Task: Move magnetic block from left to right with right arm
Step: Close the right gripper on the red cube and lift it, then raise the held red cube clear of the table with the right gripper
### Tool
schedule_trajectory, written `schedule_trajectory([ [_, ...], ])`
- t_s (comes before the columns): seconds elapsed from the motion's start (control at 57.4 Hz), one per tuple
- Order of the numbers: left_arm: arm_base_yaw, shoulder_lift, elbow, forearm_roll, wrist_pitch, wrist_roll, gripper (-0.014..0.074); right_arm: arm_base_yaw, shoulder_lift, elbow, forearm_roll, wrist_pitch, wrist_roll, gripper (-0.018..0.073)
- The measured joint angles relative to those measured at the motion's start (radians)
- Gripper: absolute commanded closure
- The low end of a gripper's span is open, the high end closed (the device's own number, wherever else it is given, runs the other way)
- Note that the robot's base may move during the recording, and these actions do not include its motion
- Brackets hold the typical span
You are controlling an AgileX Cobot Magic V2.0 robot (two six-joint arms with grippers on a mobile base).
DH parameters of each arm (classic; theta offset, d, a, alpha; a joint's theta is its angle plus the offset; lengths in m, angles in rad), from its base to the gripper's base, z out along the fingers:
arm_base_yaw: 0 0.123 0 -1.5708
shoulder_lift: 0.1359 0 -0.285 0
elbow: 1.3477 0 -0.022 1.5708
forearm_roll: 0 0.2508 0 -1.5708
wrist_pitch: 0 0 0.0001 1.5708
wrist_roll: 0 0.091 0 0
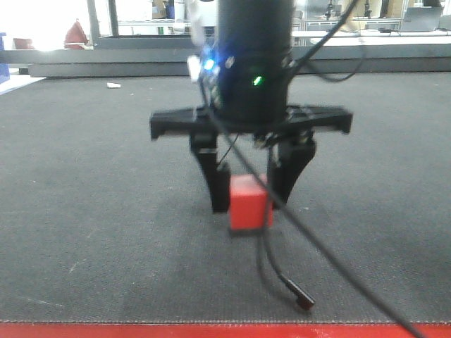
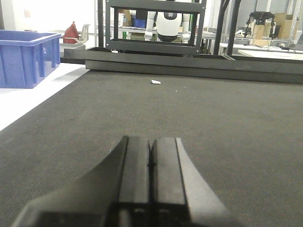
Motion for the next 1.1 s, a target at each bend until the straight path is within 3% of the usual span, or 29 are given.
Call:
schedule_trajectory([
  [0.226,0.0,0.0,0.0,0.0,0.0,0.0,0.0722,-0.099,-0.255,0.245,0.0,-0.165,-0.208,0.0307],
  [0.47,0.0,0.0,0.0,0.0,0.0,0.0,0.0722,-0.338,-0.567,0.562,0.04,-0.324,-0.508,0.0307],
  [0.575,0.0,0.0,0.0,0.0,0.0,0.0,0.0722,-0.485,-0.721,0.683,0.071,-0.397,-0.606,0.0307],
  [0.819,0.0,0.0,0.0,0.0,0.0,0.0,0.0722,-0.743,-1.035,0.91,0.091,-0.641,-0.647,0.0307],
  [1.098,0.0,0.0,0.0,0.0,0.0,0.0,0.0722,-0.788,-1.365,1.105,0.071,-0.91,-0.651,0.0307],
])
